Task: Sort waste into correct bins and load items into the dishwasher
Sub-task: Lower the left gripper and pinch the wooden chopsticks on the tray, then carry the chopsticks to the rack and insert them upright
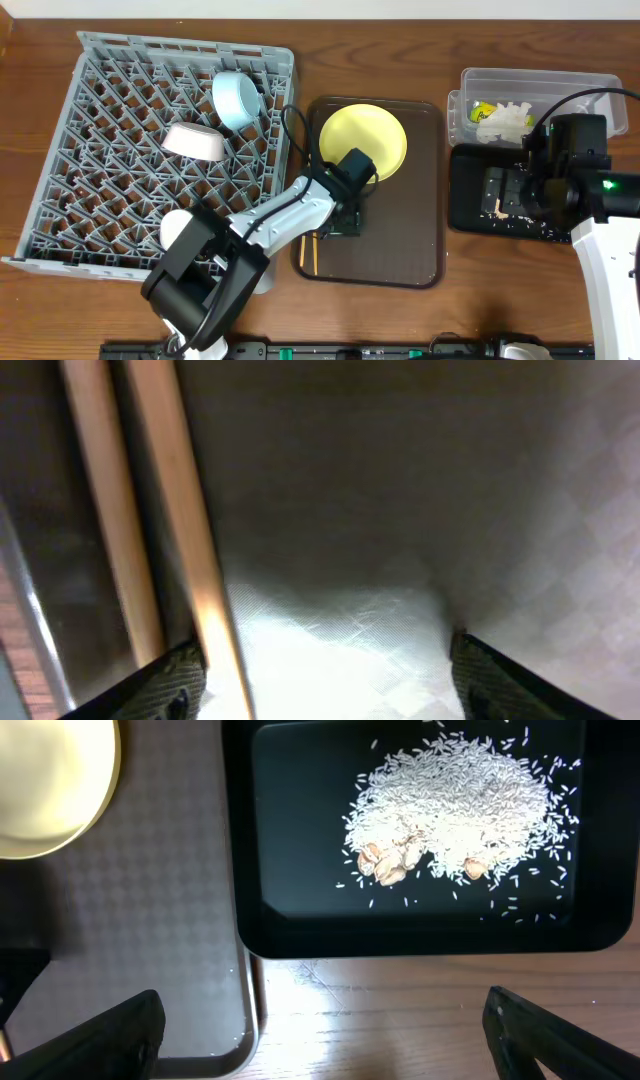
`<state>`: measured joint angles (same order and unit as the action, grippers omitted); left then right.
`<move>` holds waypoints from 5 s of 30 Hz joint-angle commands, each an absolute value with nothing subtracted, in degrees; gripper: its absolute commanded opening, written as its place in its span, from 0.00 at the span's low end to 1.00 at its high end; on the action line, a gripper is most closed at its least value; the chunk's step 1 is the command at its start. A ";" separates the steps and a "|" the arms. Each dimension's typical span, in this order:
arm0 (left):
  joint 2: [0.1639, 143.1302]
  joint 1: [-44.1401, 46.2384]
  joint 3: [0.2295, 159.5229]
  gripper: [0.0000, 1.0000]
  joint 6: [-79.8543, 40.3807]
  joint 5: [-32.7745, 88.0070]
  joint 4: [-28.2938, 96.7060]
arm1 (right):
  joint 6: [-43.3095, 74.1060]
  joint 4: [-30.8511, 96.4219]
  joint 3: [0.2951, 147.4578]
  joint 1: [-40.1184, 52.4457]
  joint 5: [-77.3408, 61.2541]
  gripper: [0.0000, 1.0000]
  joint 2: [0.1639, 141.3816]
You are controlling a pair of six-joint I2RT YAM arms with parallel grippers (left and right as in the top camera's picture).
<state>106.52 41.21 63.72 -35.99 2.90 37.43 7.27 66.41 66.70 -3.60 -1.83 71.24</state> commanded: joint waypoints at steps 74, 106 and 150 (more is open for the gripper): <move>83.53 20.53 63.44 0.40 -3.68 -4.56 44.91 | 8.10 66.94 67.61 -4.12 -1.54 0.99 71.13; 107.35 35.11 63.81 0.42 -28.86 2.09 39.88 | 8.12 67.26 67.61 -4.12 -1.56 0.99 71.13; 95.46 17.91 75.83 0.49 -12.19 -4.14 55.66 | 8.10 67.53 67.61 -4.12 -1.54 0.99 71.13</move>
